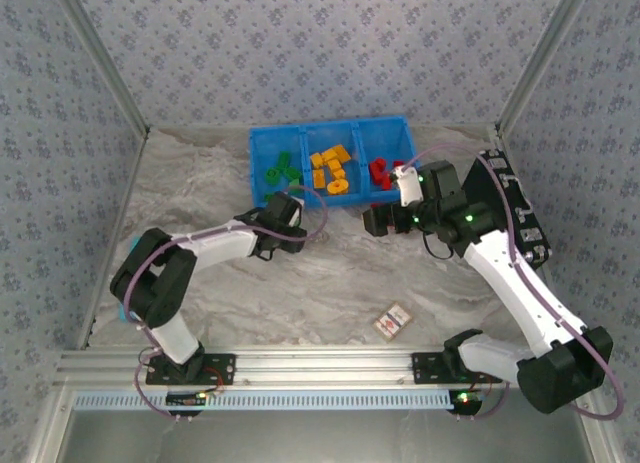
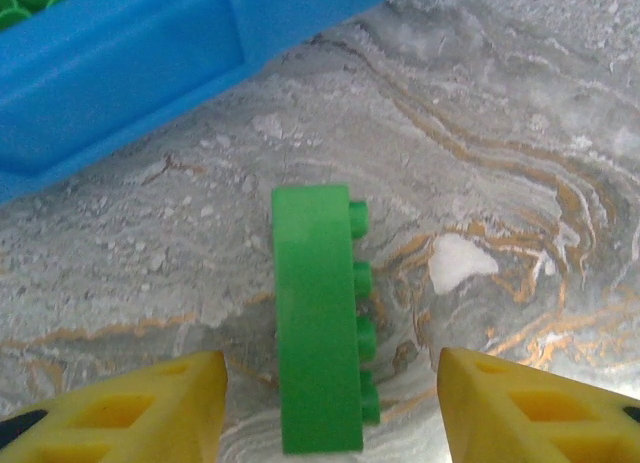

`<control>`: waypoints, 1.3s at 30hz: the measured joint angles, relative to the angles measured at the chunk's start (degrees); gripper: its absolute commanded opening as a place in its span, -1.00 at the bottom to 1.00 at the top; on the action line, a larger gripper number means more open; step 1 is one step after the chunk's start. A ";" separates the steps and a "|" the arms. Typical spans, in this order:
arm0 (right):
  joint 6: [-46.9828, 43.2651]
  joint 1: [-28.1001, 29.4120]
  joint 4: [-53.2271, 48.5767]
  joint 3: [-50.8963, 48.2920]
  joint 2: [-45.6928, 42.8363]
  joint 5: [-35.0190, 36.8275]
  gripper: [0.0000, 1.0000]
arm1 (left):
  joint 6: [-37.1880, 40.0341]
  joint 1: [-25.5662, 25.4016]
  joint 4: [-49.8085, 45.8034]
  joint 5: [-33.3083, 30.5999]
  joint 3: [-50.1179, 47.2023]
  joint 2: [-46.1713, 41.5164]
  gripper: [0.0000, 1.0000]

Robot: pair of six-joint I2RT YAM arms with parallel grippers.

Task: Sort the legos into containers by color
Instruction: Pick up the lego from the center of the table.

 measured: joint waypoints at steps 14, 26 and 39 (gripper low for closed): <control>-0.02 0.00 -0.02 -3.30 -2.58 0.09 0.95 | 2.93 0.00 -1.11 -1.29 6.95 9.27 -0.20; -0.20 -1.68 -0.22 -5.01 -2.93 0.04 0.95 | 2.43 0.00 -2.10 -1.33 7.45 9.60 -0.43; -0.24 -2.91 -0.20 -5.77 -2.95 0.02 0.95 | 2.49 0.09 -5.11 -3.06 7.98 8.59 -0.55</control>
